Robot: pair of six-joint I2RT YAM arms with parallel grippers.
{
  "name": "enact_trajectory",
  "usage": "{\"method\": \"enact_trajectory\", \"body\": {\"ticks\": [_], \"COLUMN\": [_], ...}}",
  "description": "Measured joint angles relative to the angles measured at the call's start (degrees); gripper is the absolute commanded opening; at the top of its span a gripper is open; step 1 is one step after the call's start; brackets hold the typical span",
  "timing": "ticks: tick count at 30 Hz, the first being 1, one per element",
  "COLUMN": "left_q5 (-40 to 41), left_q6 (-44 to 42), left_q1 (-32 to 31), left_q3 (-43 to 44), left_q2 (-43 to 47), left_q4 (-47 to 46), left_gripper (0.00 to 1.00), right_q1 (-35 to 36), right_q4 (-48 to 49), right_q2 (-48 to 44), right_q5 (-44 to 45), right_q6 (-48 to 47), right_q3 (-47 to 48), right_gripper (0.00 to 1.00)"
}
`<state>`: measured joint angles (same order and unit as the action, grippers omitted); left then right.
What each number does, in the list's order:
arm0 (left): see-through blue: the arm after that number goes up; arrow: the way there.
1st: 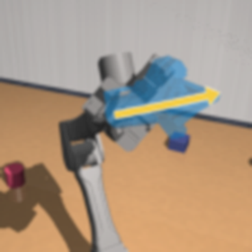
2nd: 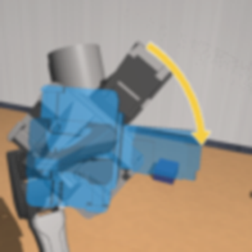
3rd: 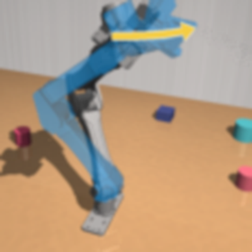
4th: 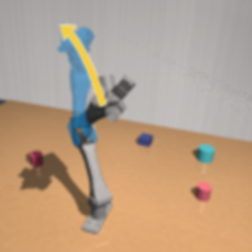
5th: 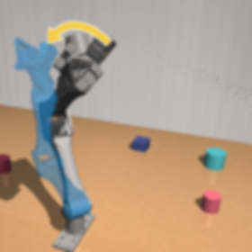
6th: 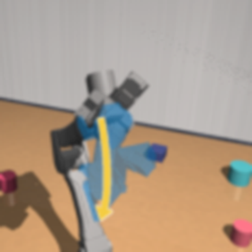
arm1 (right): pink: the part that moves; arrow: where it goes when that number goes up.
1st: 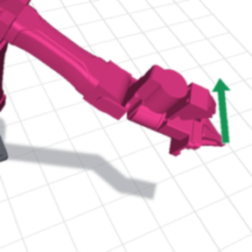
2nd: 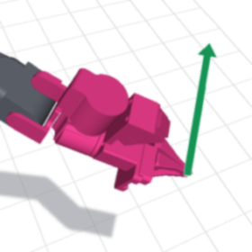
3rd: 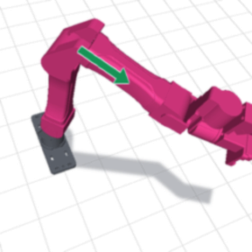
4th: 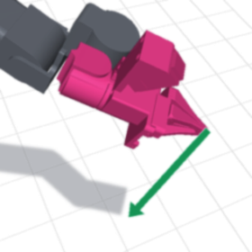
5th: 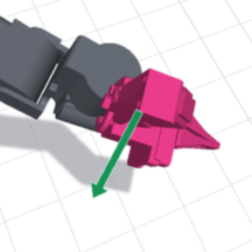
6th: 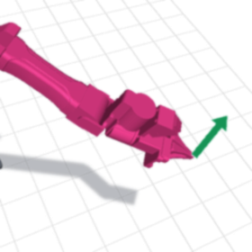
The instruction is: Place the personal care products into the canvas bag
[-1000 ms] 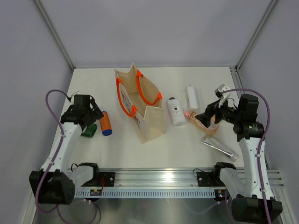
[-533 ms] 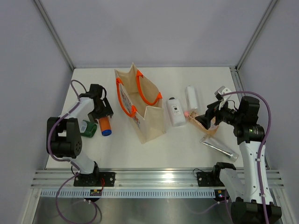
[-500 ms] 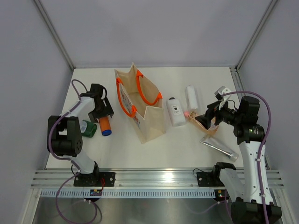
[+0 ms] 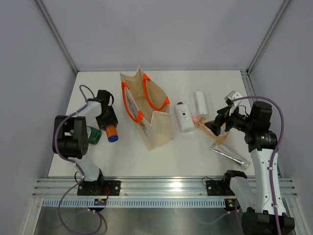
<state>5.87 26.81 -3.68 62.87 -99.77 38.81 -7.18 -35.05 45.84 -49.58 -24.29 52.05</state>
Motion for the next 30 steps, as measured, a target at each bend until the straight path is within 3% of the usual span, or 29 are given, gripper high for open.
{"method": "enact_trajectory", "body": {"ticks": [3, 8, 14, 21, 26, 30], "left_q5": [-0.52, -1.62, -0.46, 4.02, 4.48, 4.44], "left_q6": [0.37, 3.17, 7.17, 8.92, 9.25, 10.29], "left_q1": [-0.04, -2.23, -14.32, -22.60, -24.39, -24.87], "left_q3": [-2.05, -4.52, -1.09, 8.87, 23.04, 27.67], "left_q2": [4.55, 23.89, 39.21, 36.94, 27.06, 19.96], "left_q4": [-0.57, -0.90, -4.02, -4.68, -6.69, -9.60], "left_gripper": [0.00, 0.00, 0.00, 0.00, 0.00, 0.00], "right_q1": [0.00, 0.00, 0.00, 0.00, 0.00, 0.00], "right_q4": [0.00, 0.00, 0.02, 0.02, 0.00, 0.04], "right_q2": [0.00, 0.07, 0.35, 0.46, 0.50, 0.70], "right_q5": [0.04, 0.22, 0.48, 0.61, 0.76, 0.98], "right_q6": [-0.02, -0.04, -0.09, -0.22, -0.42, -0.46], "right_q3": [0.00, 0.00, -0.02, -0.02, -0.37, -0.39], "right_gripper": [1.00, 1.00, 1.00, 0.99, 1.00, 0.99]}}
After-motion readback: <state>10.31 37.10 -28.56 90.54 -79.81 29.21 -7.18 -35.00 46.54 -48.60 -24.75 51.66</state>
